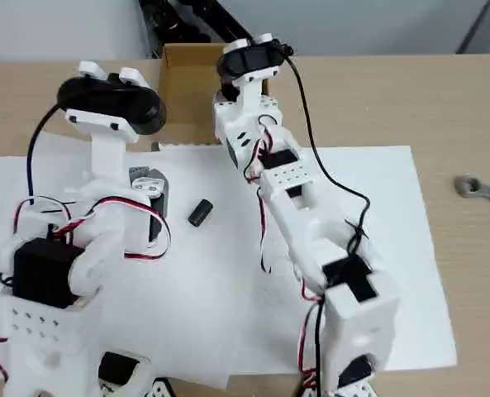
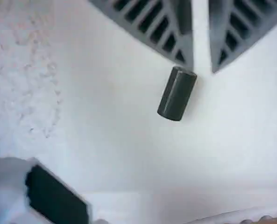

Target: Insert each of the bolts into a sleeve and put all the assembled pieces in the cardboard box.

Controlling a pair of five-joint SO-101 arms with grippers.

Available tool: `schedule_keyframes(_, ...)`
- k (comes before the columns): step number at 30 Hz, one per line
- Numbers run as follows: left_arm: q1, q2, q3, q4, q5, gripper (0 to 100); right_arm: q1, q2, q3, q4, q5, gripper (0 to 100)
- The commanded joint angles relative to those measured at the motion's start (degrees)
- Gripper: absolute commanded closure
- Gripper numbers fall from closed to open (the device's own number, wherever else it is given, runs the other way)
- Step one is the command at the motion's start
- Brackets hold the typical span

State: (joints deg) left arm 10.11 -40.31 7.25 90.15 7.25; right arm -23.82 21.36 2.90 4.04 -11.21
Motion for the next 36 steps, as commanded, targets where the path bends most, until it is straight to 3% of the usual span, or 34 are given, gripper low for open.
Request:
schedule_keyframes(1, -0.4, -1.1, -2.0, 0.2, -0.4, 99, 0.7, 1.6, -6.6, -1.1, -2.5, 99.5)
schedule_keyframes(13, -0.4, -1.1, -2.0, 0.2, -0.2, 99, 0.7, 16.7, -18.2, -1.2, -3.5, 99.5)
schedule_keyframes(24, -0.4, -1.1, -2.0, 0.2, -0.2, 99, 2.1, 18.5, -20.2, -1.1, -3.3, 98.7)
schedule_keyframes(26, -0.3, -1.1, -2.0, 0.2, -0.2, 99, 2.4, 18.3, -20.2, -1.0, -3.3, 93.2)
schedule_keyframes(31, -0.1, -1.1, -2.0, 0.3, -0.4, 99, 1.5, 18.2, -20.3, 6.3, -3.4, 66.9)
schedule_keyframes(36, 0.0, -0.9, -2.0, 1.0, -0.4, 99, 1.4, 16.1, -20.3, 8.5, -3.4, 68.7)
